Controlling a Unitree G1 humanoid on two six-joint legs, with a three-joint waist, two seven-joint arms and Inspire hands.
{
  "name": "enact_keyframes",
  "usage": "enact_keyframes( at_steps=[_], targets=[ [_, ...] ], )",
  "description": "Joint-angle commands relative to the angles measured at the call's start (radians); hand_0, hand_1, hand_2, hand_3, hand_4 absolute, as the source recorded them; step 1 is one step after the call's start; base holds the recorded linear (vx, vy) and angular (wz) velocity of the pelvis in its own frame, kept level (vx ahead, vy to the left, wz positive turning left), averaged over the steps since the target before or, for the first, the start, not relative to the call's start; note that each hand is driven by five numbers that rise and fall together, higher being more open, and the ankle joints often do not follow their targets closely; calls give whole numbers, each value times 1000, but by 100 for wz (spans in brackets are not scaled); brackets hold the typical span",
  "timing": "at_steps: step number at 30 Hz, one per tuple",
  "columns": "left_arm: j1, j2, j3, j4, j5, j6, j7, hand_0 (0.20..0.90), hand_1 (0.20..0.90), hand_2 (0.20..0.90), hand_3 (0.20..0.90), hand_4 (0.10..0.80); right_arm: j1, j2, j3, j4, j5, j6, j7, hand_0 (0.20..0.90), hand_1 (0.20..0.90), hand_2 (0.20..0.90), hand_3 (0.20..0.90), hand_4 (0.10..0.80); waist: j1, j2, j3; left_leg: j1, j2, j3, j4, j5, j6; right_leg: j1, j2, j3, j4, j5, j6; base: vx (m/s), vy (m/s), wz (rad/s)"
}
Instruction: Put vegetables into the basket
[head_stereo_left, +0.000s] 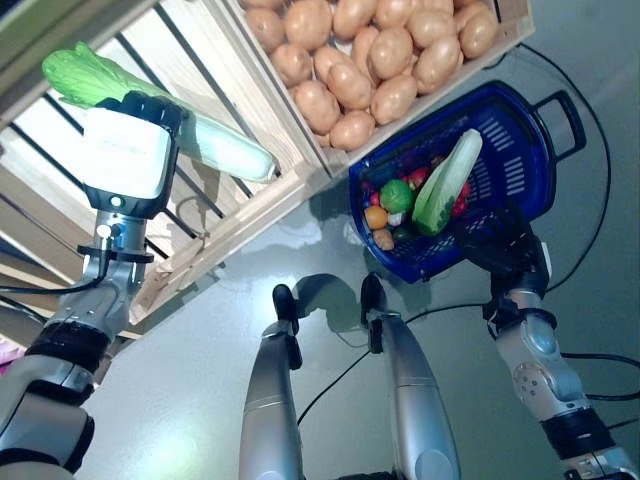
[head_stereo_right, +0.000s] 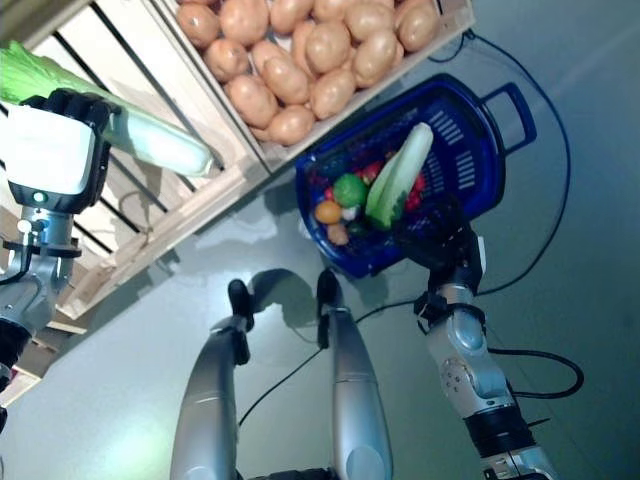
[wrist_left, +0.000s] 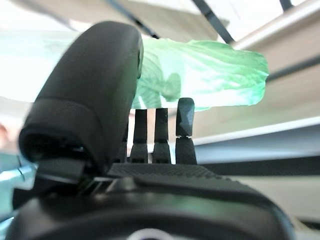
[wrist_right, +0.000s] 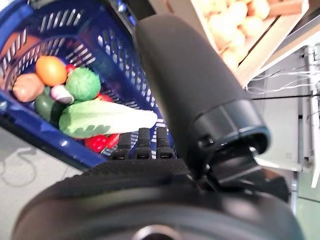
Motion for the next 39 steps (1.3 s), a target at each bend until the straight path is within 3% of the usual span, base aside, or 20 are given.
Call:
enact_keyframes(
  at_steps=[1, 8, 10, 13, 17, 25, 31, 39],
  targets=[
    [-19, 5, 174, -138, -81, -51, 140, 300, 300, 300, 300, 400, 35, 5, -89, -143, -86, -89, 38, 900, 900, 900, 900, 800, 25, -6, 0, 109, -17, 21, -33, -15, -33, 178, -5, 7, -147, 56, 56, 56, -55, 9],
    [78, -96, 259, -228, -202, -182, 71, 300, 300, 300, 300, 400, 51, 50, -75, -138, -132, -100, 48, 900, 900, 900, 900, 800, 56, -17, -14, 275, -38, 10, -134, 11, -38, 366, -12, -35, -250, 56, 55, 41, -63, 6],
    [122, -146, 279, -256, -286, -253, 32, 300, 300, 300, 300, 400, 63, 63, -68, -133, -140, -106, 66, 900, 900, 900, 900, 800, 63, -16, -42, 318, -43, 7, -179, 27, -38, 417, -10, -51, -301, 66, 49, 50, -53, 6],
    [167, -207, 292, -307, -383, -310, -49, 300, 300, 300, 300, 400, 78, 77, -63, -135, -157, -113, 104, 900, 900, 900, 900, 800, 71, -14, -67, 370, -44, 2, -231, 40, -39, 479, -5, -69, -356, 72, 47, 40, -42, 2],
    [238, -324, 275, -380, -572, -385, -245, 300, 300, 300, 300, 400, 102, 97, -49, -143, -150, -140, 201, 900, 900, 900, 900, 800, 90, -15, -105, 446, -43, -9, -316, 58, -38, 577, 3, -91, -441, 89, 50, 45, -63, 4],
    [304, -450, 233, -436, -837, -341, -510, 300, 300, 300, 300, 400, 95, 91, -15, -192, -131, -153, 387, 900, 900, 900, 900, 800, 113, -14, -158, 558, -37, -16, -436, 87, -40, 707, 7, -121, -563, 123, 60, 44, -40, 4],
    [335, -460, 175, -440, -858, -282, -584, 300, 300, 300, 300, 400, 93, 64, 17, -243, -62, -113, 506, 900, 900, 900, 900, 800, 128, -3, -211, 612, -30, -22, -485, 100, -42, 767, 6, -145, -602, 135, 63, 54, -30, 7],
    [349, -463, 123, -418, -850, -220, -634, 300, 300, 300, 300, 400, 58, 66, 58, -240, -64, -59, 527, 900, 900, 900, 900, 800, 143, 11, -266, 668, -25, -32, -520, 100, -46, 821, 8, -154, -644, 147, 63, 78, -13, 6]
  ],
)
